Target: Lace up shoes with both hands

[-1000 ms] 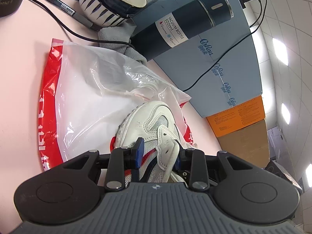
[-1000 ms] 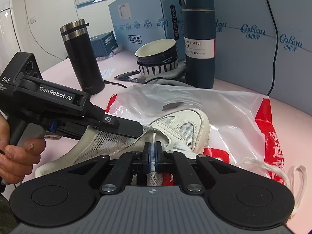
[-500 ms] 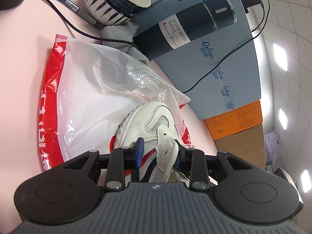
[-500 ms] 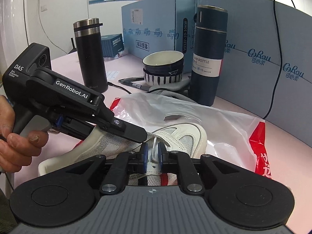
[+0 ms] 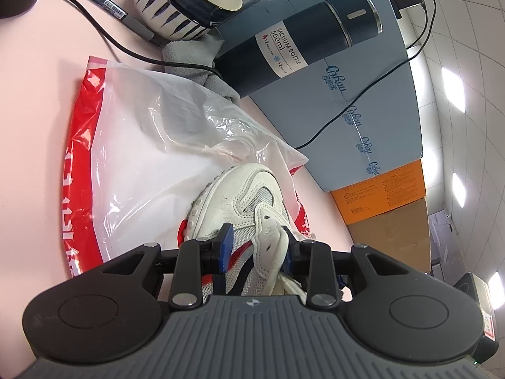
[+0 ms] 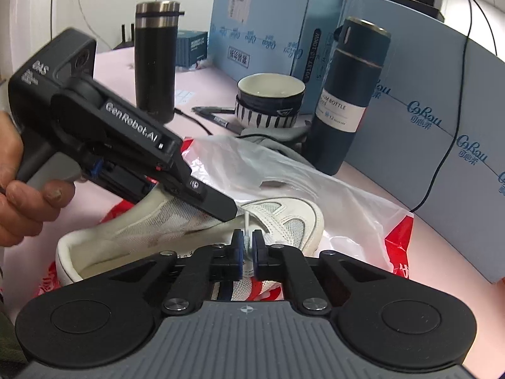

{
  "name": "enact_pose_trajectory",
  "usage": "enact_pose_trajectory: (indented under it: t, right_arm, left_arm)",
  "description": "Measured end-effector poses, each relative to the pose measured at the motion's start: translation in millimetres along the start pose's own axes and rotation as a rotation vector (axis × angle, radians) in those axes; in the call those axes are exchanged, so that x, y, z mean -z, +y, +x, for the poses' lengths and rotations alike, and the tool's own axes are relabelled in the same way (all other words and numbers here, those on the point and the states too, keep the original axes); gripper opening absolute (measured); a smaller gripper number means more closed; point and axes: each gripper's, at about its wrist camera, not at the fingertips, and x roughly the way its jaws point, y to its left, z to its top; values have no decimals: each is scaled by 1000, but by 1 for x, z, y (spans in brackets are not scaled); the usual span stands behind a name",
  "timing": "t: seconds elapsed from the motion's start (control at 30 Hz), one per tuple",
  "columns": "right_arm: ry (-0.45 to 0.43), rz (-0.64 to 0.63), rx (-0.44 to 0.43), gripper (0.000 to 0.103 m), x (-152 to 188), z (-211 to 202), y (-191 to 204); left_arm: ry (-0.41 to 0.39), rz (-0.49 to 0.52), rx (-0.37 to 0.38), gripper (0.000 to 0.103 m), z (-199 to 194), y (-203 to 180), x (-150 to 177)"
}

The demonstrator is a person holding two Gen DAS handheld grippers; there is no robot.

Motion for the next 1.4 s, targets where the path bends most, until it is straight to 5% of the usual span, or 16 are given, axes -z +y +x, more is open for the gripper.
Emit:
enact_pose_trajectory:
  t: [0.47, 0.8, 1.17, 1.4]
  right_arm:
    - [-37, 45, -23, 4, -2, -4, -8]
    - [-4, 51, -48, 4, 4, 8, -8]
    - [50, -35, -39, 4, 0, 16, -1]
    - [57, -44, -37, 4, 0, 21, -2]
  left_arm:
    - [0, 8, -9, 28, 0, -6, 0]
    - [-13, -98, 11, 28, 0, 5, 0]
    - [-21, -341, 54, 26, 1, 25, 1]
    - [-19, -355, 65, 26, 1, 25, 2]
